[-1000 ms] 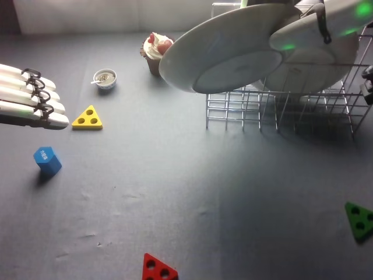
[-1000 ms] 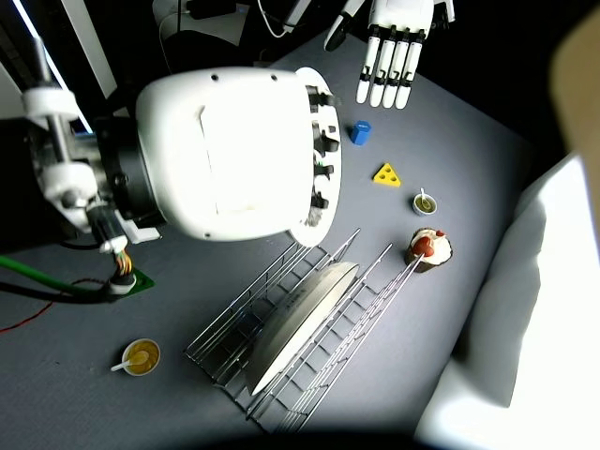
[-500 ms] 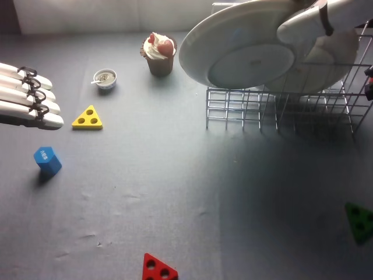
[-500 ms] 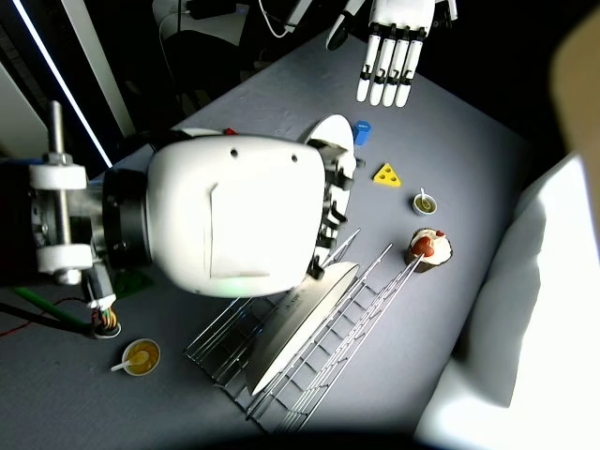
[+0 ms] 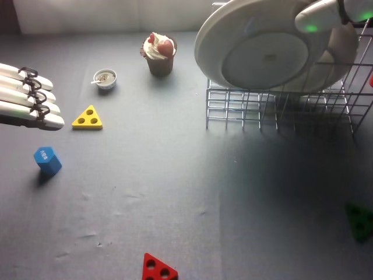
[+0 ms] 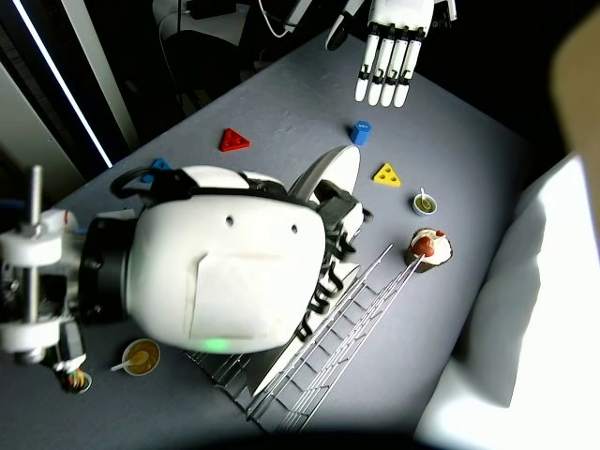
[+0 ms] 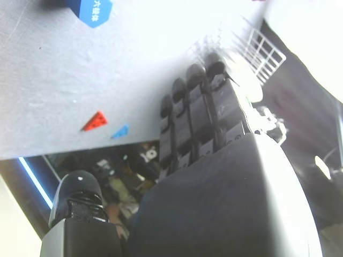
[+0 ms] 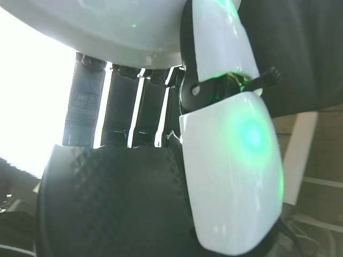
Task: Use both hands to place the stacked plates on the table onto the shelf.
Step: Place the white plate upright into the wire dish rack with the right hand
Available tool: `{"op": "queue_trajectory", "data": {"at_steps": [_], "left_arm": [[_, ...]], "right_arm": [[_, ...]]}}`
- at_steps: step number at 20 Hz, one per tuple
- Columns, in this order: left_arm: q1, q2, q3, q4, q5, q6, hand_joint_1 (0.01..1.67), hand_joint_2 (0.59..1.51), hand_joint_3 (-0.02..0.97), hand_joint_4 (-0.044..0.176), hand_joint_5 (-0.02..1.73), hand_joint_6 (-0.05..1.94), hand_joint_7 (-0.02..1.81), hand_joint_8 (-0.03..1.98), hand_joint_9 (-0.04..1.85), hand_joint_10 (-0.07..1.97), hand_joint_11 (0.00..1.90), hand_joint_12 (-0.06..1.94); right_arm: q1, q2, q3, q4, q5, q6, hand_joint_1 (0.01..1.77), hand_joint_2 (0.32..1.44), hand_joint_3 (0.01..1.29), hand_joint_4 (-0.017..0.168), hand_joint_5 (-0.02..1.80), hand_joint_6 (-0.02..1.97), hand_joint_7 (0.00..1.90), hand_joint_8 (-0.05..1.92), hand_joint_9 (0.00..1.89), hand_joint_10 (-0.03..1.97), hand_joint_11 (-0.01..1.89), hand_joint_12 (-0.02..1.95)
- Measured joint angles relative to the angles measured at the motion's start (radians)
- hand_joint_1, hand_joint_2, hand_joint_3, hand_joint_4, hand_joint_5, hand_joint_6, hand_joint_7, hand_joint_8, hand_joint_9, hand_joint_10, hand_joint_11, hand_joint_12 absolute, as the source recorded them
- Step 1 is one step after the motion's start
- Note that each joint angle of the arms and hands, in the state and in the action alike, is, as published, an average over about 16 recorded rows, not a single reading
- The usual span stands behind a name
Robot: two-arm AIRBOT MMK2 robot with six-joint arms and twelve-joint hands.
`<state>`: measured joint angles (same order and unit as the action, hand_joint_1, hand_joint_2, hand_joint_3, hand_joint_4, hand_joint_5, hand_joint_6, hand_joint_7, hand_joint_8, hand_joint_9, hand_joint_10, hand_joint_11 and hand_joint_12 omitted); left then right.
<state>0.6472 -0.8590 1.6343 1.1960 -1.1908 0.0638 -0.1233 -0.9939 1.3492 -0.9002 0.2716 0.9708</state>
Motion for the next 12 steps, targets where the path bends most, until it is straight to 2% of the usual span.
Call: {"op": "queue_trajectory", "data": {"at_steps": [8, 12], "left_arm": [[0.000, -0.002, 0.001, 0.001, -0.001, 0.002, 0.16, 1.077, 0.019, 0.000, 0.26, 0.01, 0.31, 0.00, 0.28, 0.01, 0.25, 0.01], [-0.001, -0.004, 0.004, 0.002, -0.007, 0.004, 0.15, 1.077, 0.019, -0.001, 0.25, 0.01, 0.30, 0.00, 0.28, 0.01, 0.25, 0.01]], "right_arm": [[-0.003, 0.003, 0.031, -0.025, -0.017, 0.031, 1.45, 0.98, 0.01, -0.013, 0.87, 0.84, 1.05, 0.59, 1.15, 0.64, 0.98, 1.28], [-0.007, 0.003, 0.042, -0.029, -0.019, 0.033, 1.44, 0.98, 0.01, -0.013, 0.86, 0.84, 1.04, 0.64, 1.13, 0.68, 0.98, 1.25]]}}
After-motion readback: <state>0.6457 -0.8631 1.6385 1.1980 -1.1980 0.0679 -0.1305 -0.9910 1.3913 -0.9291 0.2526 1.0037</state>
